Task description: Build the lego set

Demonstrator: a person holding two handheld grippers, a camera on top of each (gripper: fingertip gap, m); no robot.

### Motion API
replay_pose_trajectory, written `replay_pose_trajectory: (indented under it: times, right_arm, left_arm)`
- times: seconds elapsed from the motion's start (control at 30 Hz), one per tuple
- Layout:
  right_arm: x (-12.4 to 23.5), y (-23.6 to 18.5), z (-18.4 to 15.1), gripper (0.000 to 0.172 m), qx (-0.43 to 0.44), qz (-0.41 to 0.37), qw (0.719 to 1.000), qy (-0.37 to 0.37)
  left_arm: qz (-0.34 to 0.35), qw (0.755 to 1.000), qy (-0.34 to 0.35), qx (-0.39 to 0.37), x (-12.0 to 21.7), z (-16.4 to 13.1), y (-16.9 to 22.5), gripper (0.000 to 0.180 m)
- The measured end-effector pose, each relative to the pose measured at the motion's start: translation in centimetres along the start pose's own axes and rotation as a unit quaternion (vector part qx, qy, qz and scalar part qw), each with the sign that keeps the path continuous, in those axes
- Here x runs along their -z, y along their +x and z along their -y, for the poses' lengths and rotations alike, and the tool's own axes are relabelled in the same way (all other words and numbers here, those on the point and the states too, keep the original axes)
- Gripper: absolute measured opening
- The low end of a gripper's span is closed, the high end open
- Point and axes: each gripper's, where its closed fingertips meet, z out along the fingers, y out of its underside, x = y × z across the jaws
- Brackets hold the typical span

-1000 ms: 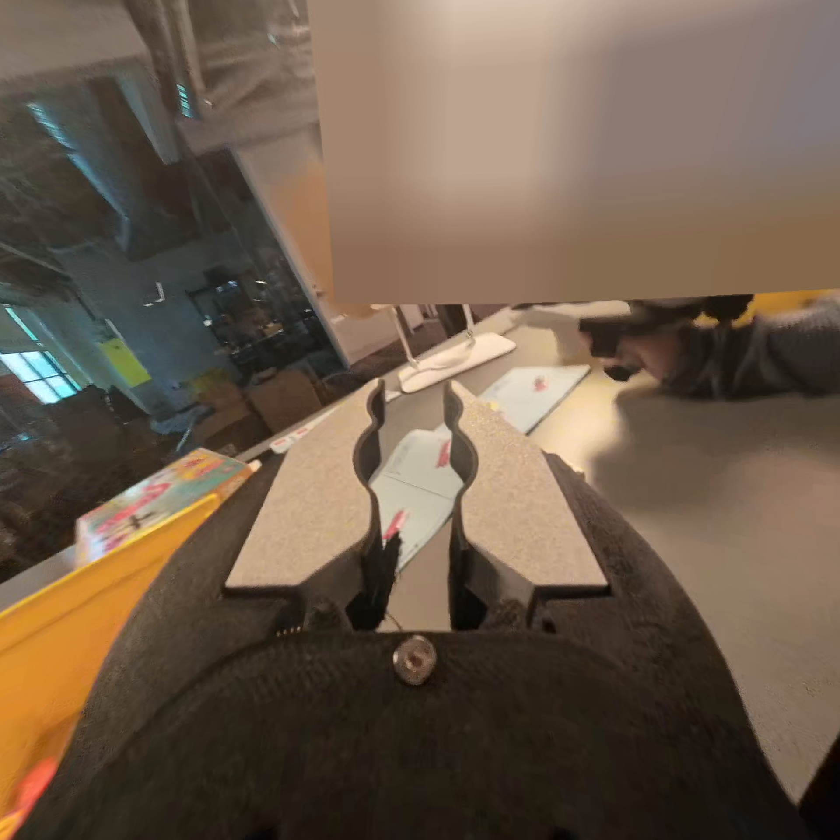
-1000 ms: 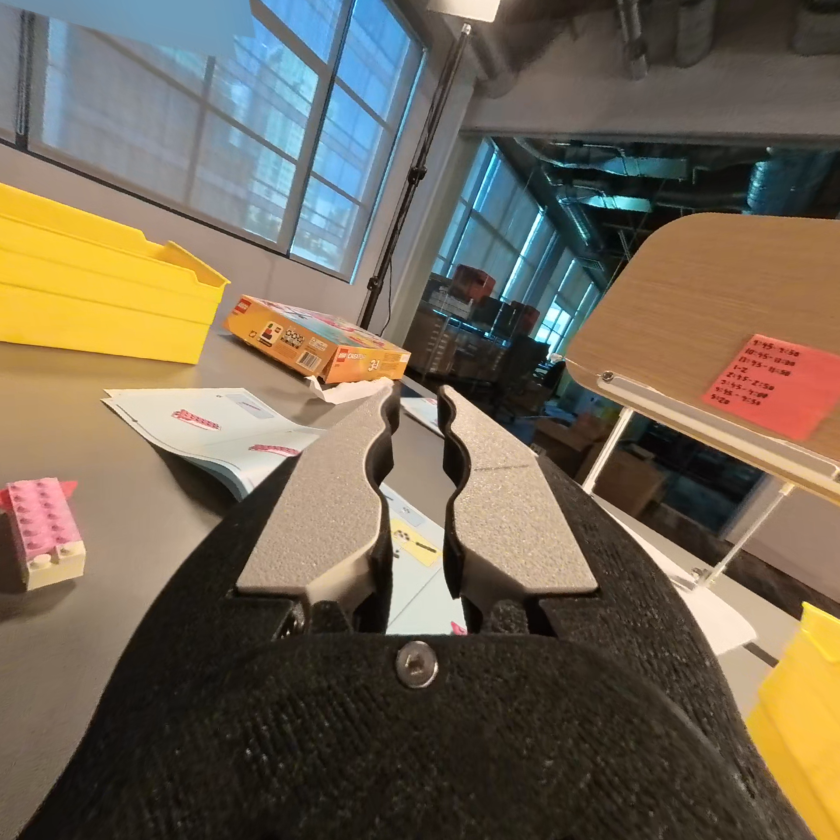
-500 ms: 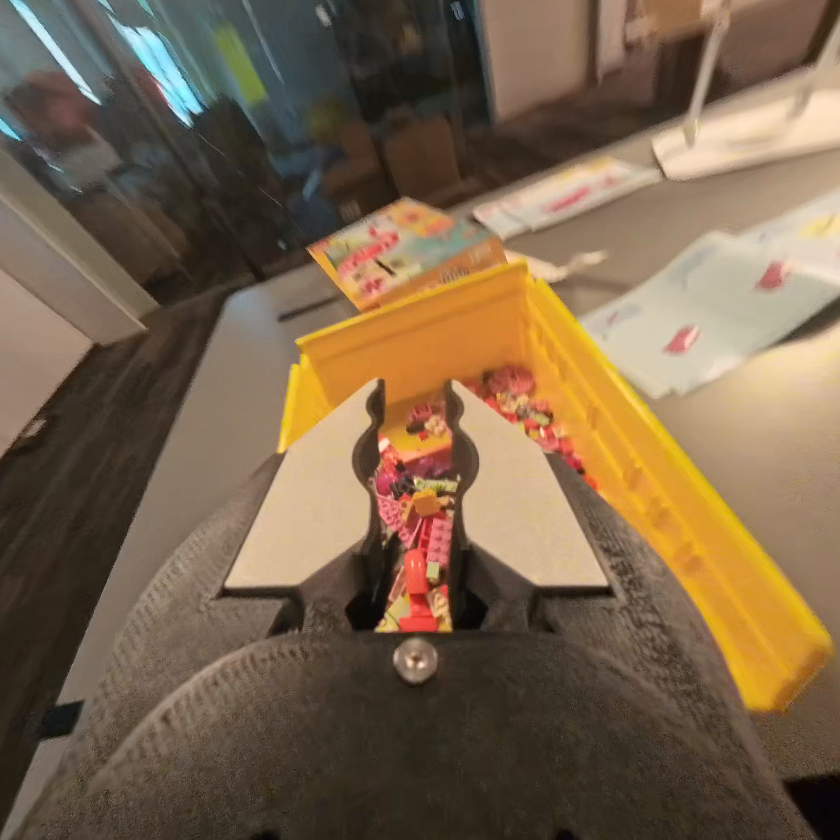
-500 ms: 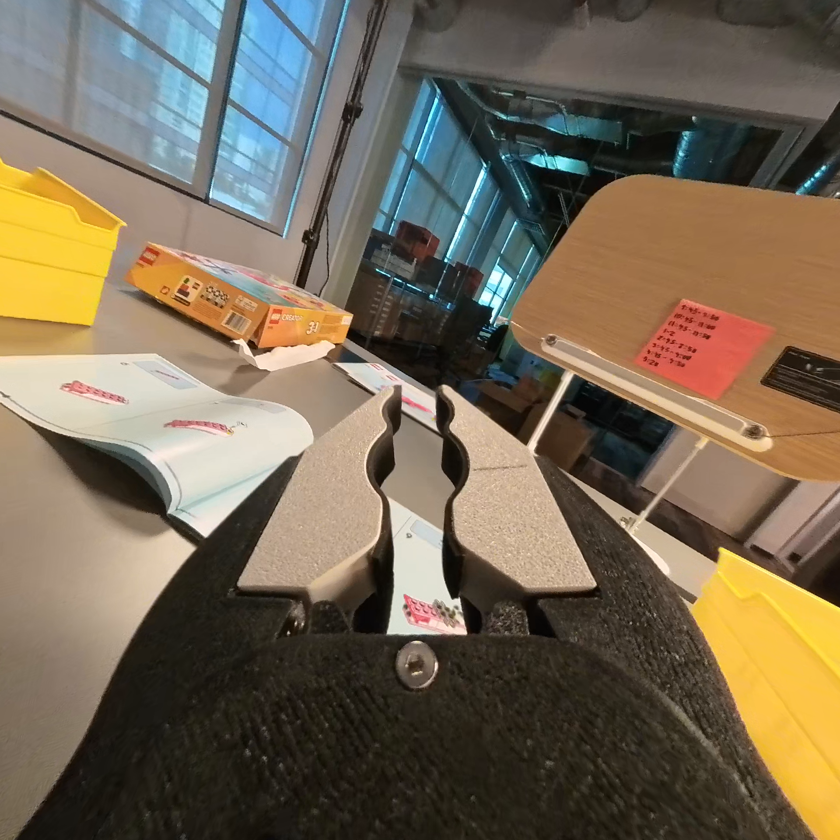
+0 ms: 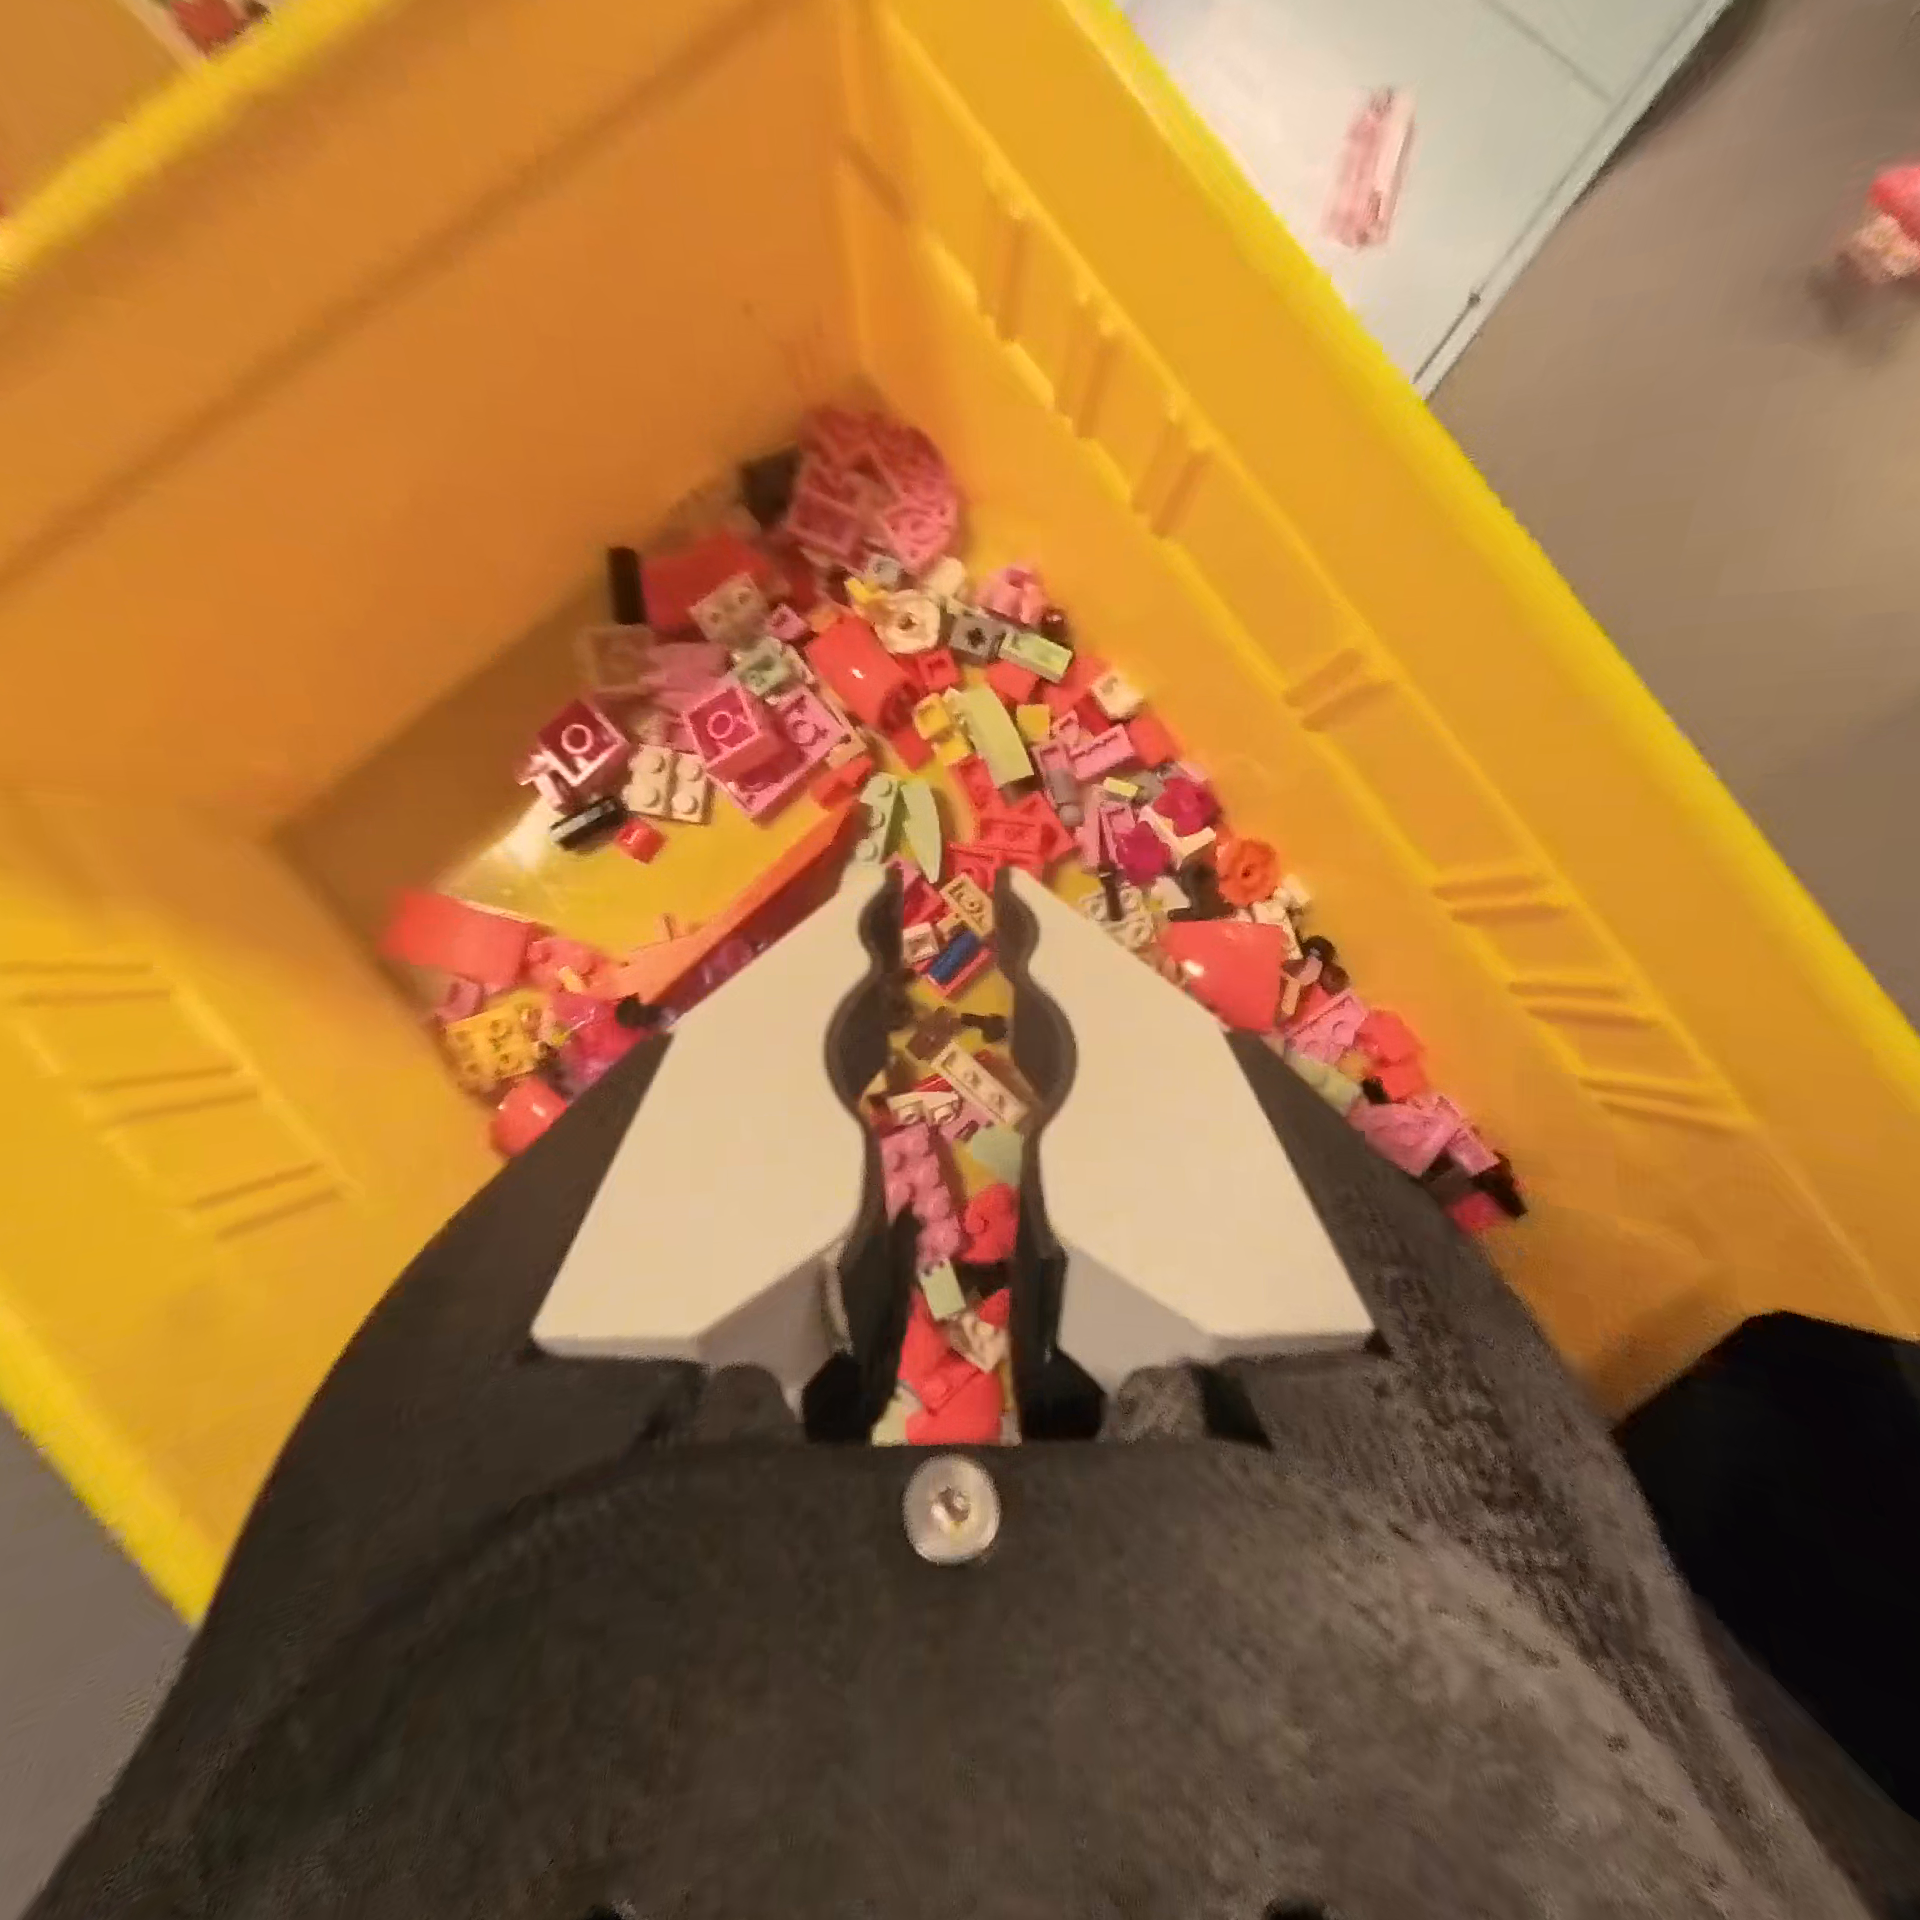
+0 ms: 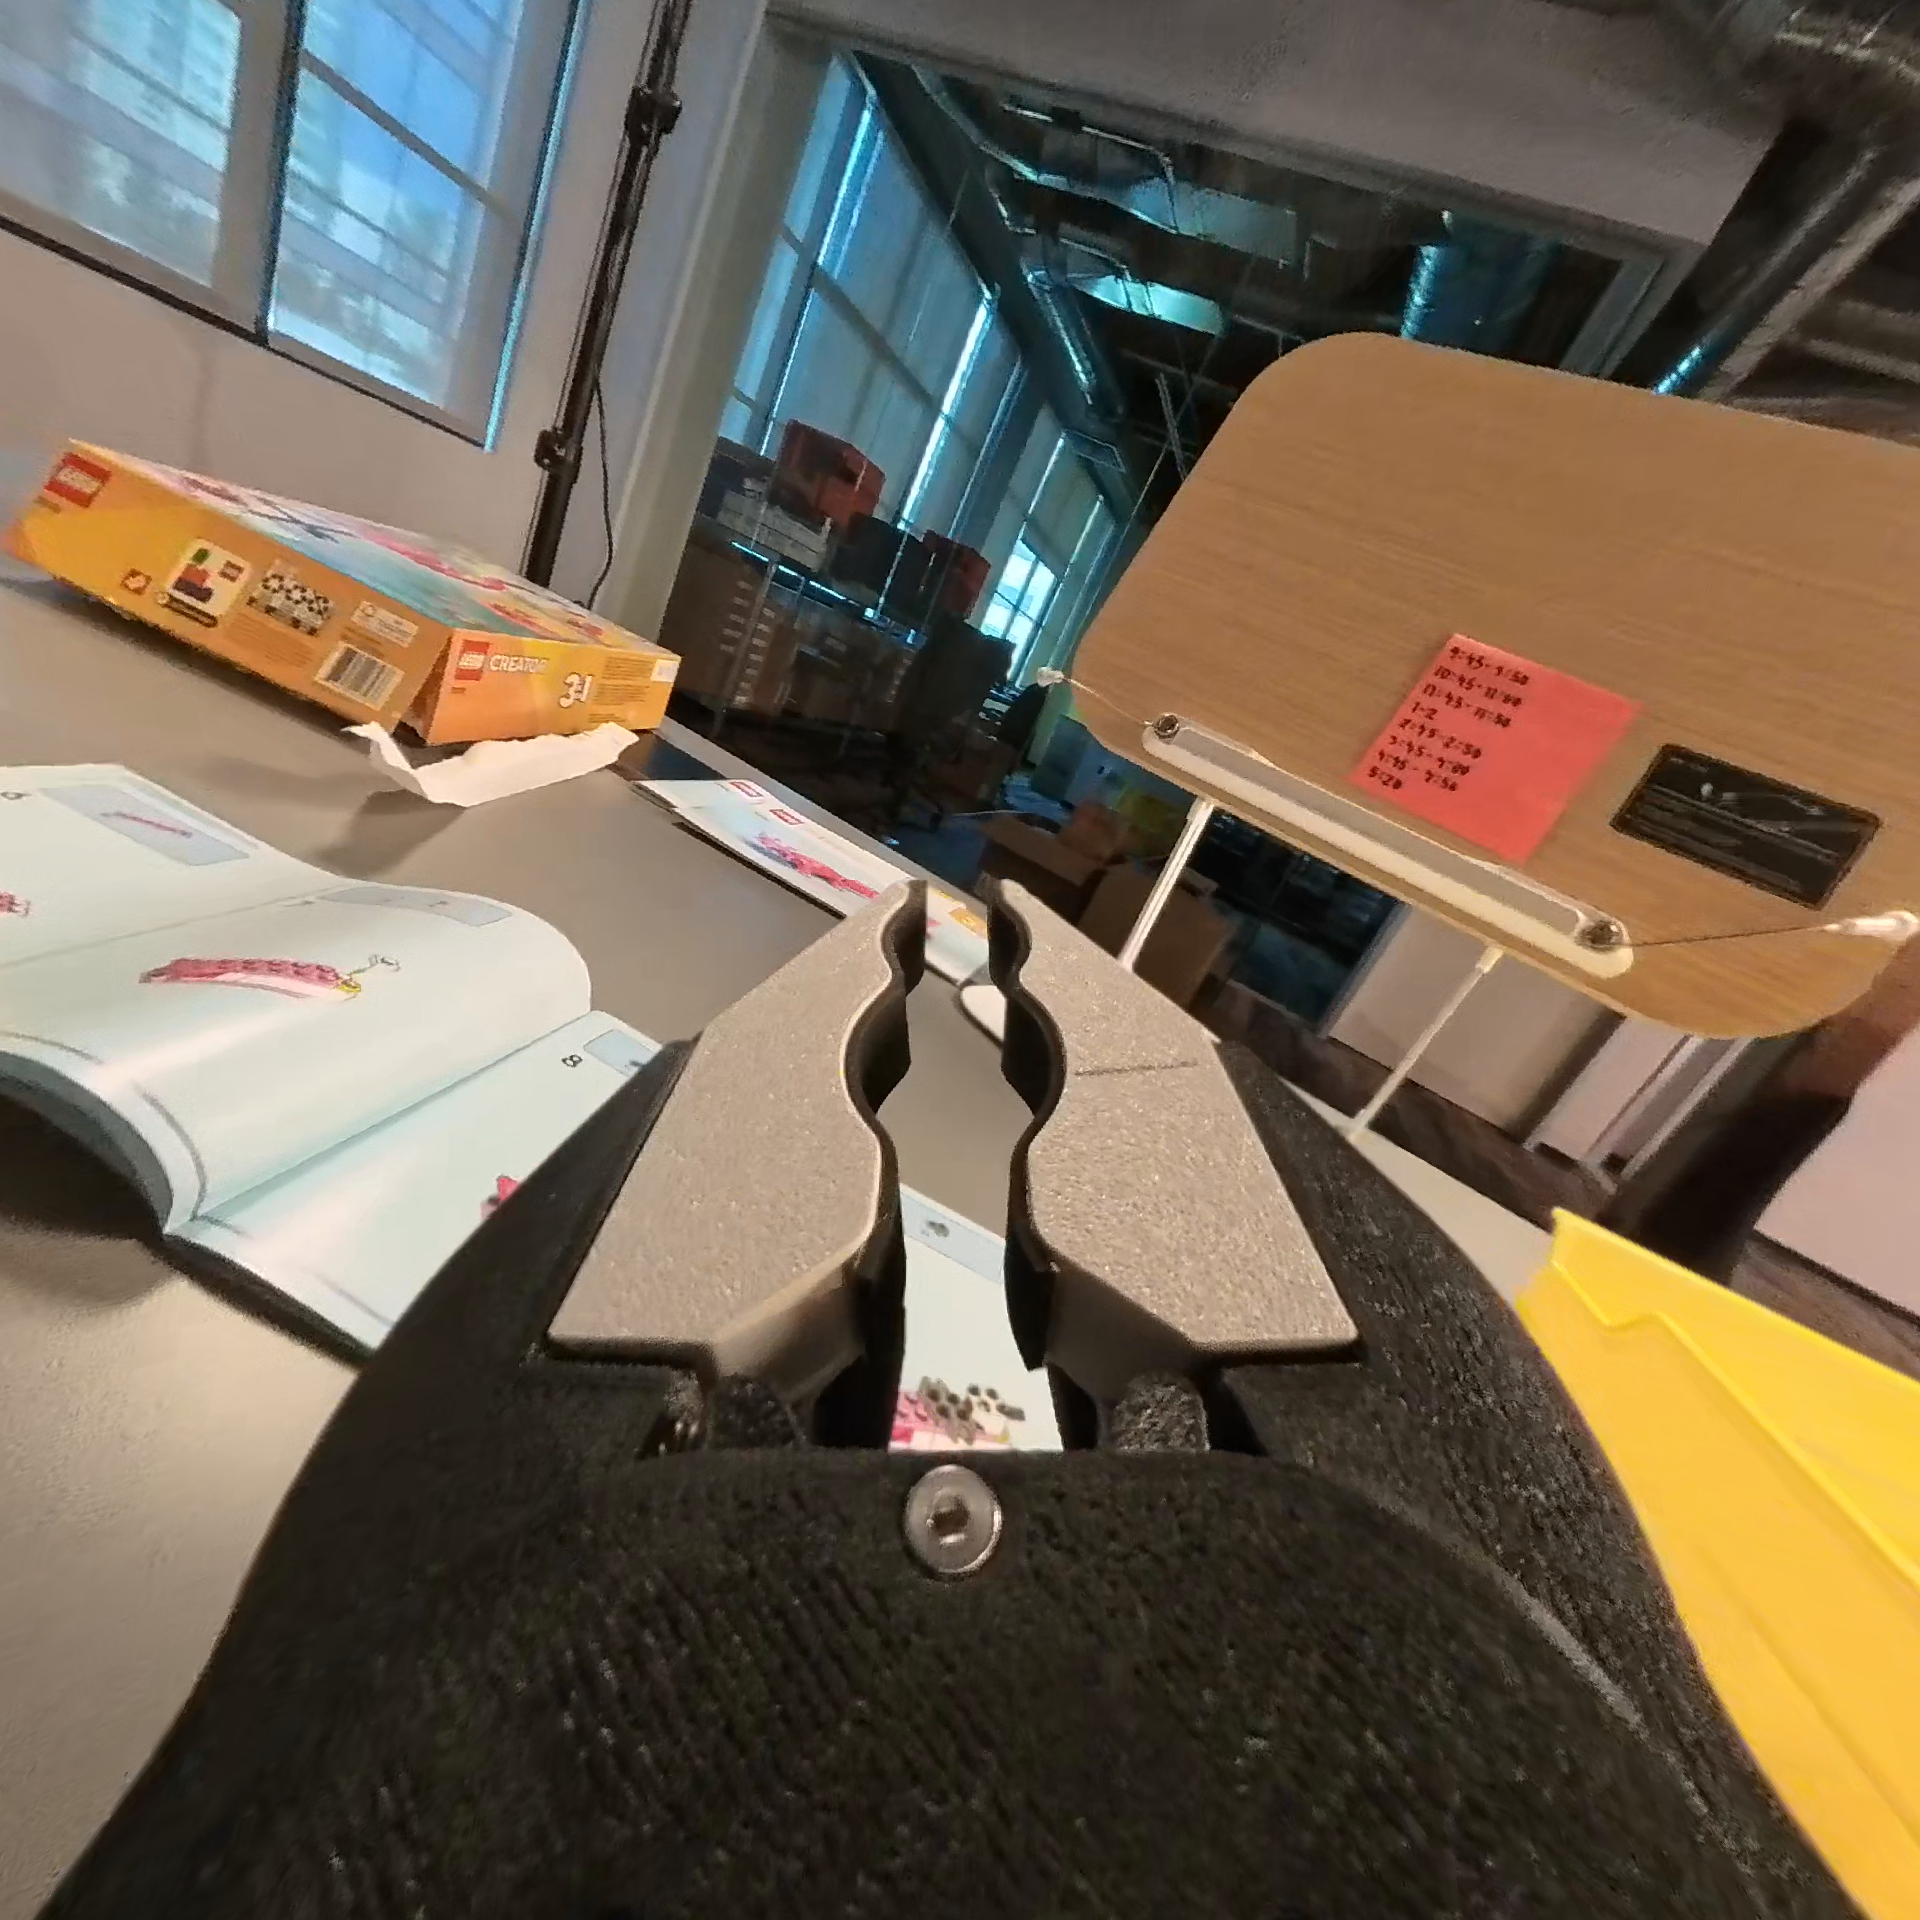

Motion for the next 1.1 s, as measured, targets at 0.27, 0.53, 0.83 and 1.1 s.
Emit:
replay_pose_trajectory:
  times: [0.27, 0.53, 0.83, 1.1]
  right_arm:
    - [-1.0, -1.3, -0.1, 0.009, 0.033, 0.014, 0.999, -0.006]
    - [-1.0, -1.6, -0.6, 0.001, -0.012, 0.036, 0.999, -0.022]
    - [-1.0, -2.5, -0.4, 0.001, 0.019, 0.048, 0.999, -0.015]
    - [-1.0, -2.6, -0.5, 0.001, 0.01, 0.055, 0.998, -0.017]
  left_arm:
    - [-0.012, 0.998, -0.052, -0.022, -0.9, -1.0, 0.0, 0.011]
    - [-0.106, 0.98, -0.109, -0.127, 1.9, -4.3, 4.2, 0.0]
    - [-0.114, 0.986, -0.075, -0.1, 1.9, -4.4, 5.6, 0.032]
    - [-0.104, 0.983, -0.032, -0.146, -1.0, -3.4, 7.0, 0.037]
